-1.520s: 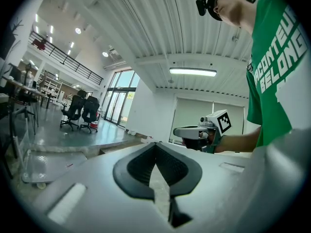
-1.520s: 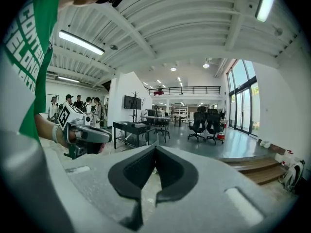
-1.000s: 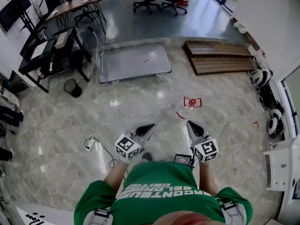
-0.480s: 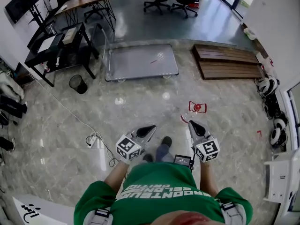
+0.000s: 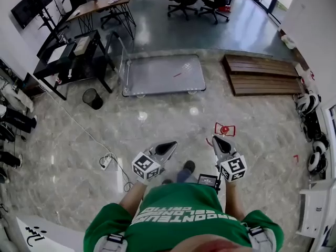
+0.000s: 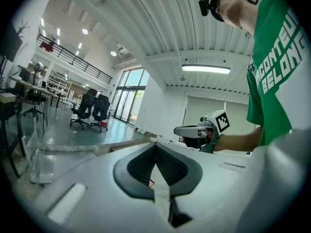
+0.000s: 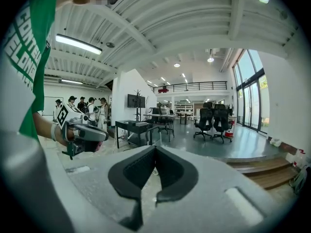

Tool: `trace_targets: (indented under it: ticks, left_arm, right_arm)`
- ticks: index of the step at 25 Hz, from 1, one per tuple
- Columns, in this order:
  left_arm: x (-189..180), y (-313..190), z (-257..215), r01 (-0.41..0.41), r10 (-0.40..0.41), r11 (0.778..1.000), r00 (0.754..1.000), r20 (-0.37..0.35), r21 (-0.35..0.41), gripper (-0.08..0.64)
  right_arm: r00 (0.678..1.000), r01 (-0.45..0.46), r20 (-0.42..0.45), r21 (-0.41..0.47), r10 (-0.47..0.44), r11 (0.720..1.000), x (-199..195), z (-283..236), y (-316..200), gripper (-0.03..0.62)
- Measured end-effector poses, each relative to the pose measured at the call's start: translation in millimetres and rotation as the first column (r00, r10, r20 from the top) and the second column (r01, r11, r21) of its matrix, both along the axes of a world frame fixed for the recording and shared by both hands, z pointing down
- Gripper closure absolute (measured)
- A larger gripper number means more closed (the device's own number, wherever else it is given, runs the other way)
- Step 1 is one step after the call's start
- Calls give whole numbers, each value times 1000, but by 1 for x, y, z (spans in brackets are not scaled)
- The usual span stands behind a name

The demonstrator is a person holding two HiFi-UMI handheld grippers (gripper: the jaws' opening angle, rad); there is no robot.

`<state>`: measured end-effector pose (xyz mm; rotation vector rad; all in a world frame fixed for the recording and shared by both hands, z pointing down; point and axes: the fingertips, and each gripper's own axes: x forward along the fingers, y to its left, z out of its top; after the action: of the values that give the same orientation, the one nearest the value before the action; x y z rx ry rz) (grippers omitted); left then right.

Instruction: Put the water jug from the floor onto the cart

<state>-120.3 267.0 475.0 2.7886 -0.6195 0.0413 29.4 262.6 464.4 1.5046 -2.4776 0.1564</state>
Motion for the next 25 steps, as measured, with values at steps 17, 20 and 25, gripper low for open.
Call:
trace_targets:
  ticks: [17, 20, 25]
  left_arm:
    - [64, -78, 1, 33, -33, 999, 998, 44, -5, 543]
    - [78, -87, 2, 37, -37, 999, 998, 52, -4, 543]
    - [100, -94, -3, 34, -34, 999, 998, 56, -1, 543]
  right_arm:
    - [999, 34, 27, 13, -34, 999, 67, 1, -87, 600]
    - [998, 46, 35, 14, -47, 999, 79, 3, -95, 600]
    - [997, 58, 42, 13, -58, 998, 97, 3, -104, 600]
